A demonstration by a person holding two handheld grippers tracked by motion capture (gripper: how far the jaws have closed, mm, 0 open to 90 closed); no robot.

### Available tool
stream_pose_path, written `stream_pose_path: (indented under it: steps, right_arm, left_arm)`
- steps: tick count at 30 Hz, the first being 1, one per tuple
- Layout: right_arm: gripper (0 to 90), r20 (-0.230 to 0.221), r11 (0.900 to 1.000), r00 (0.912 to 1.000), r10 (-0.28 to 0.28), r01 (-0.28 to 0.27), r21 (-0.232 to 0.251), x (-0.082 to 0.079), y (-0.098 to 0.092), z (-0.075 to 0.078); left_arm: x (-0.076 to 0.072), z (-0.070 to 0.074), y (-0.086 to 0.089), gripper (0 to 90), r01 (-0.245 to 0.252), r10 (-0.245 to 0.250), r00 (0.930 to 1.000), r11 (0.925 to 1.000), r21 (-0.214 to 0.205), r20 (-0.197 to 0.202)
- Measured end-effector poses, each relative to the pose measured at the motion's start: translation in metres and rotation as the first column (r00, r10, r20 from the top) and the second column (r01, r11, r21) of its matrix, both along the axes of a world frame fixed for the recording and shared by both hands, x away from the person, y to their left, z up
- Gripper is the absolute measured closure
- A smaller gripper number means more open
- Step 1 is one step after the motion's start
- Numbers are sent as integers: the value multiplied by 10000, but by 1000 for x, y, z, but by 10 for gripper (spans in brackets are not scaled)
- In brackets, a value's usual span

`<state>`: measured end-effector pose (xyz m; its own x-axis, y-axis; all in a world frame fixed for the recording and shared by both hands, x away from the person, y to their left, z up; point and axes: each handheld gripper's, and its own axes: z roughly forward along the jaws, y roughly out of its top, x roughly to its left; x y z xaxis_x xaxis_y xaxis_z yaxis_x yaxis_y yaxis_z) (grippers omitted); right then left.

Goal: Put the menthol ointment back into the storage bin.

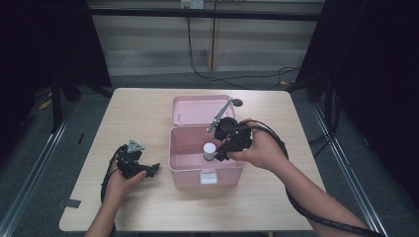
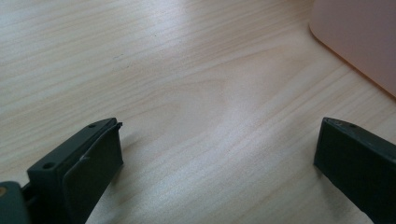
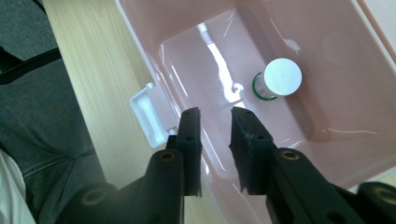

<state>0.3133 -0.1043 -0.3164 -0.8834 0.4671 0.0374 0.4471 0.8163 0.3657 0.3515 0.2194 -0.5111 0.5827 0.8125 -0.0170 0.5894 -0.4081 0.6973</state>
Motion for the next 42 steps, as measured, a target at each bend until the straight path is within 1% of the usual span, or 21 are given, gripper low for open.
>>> stream_pose_path:
  steps: [3,7,10,11,19,23,24,26,27,28,29,34,35,37,39,40,42]
  right_arm:
    - [767,-85,9999,10000,37,-36,159,-2,0,2]
    - [786,-143,9999,9998,112,-110,78,-6,3,1]
    - [816,-177,9996,9995,250,-248,113,-8,6,-2]
    - [828,-263,9995,9992,312,-310,107,-10,7,-3]
    - [900,-315,9987,9982,515,-513,61,-15,12,-8]
    - [900,-552,9976,9961,693,-687,125,-18,14,-11]
    - [900,-510,9977,9964,675,-669,142,-19,15,-11]
    - [900,-652,9977,9957,653,-640,214,-19,15,-12]
    - [900,-557,9971,9956,752,-744,157,-19,15,-13]
    - [900,-564,9974,9959,713,-707,140,-20,16,-14]
    - [900,-663,9967,9945,805,-795,167,-21,17,-16]
    - [900,-604,9945,9927,1048,-1040,154,-24,19,-22]
    - [900,-695,9939,9915,1100,-1095,115,-25,20,-23]
    - [900,-600,9936,9918,1125,-1117,160,-26,21,-25]
    - [900,-616,9924,9905,1231,-1226,121,-26,21,-28]
    - [900,-628,9934,9914,1146,-1142,98,-26,21,-29]
    - [900,-724,9930,9904,1180,-1179,49,-27,22,-32]
  left_arm:
    - [0,0,0,5,-6,6,10000,10000,2,-1]
    - [0,0,0,5,-2,2,10000,10000,6,-1]
    - [0,0,0,5,-1,1,10000,10000,-24,11]
    - [0,0,0,5,-7,7,10000,10000,-30,18]
    - [0,0,0,5,-8,8,10000,10000,-10,17]
    - [0,0,0,5,-2,2,10000,10000,-27,14]
    - [0,0,0,5,-12,12,10000,10000,-11,20]
    - [0,0,0,5,-12,12,10000,10000,-7,19]
    - [0,0,0,5,-4,4,10000,10000,-30,19]
    - [0,0,0,5,-6,7,10000,10000,-29,18]
    - [0,0,0,5,-7,7,10000,10000,-30,19]
    - [0,0,0,5,-9,9,10000,10000,0,22]
    - [0,0,0,5,0,0,10000,10000,-26,23]
    - [0,0,0,4,-3,3,10000,10000,-27,28]
    - [0,0,0,5,-5,5,10000,10000,-29,29]
    - [0,0,0,5,-10,10,10000,10000,-7,27]
    - [0,0,0,5,-10,10,10000,10000,-6,28]
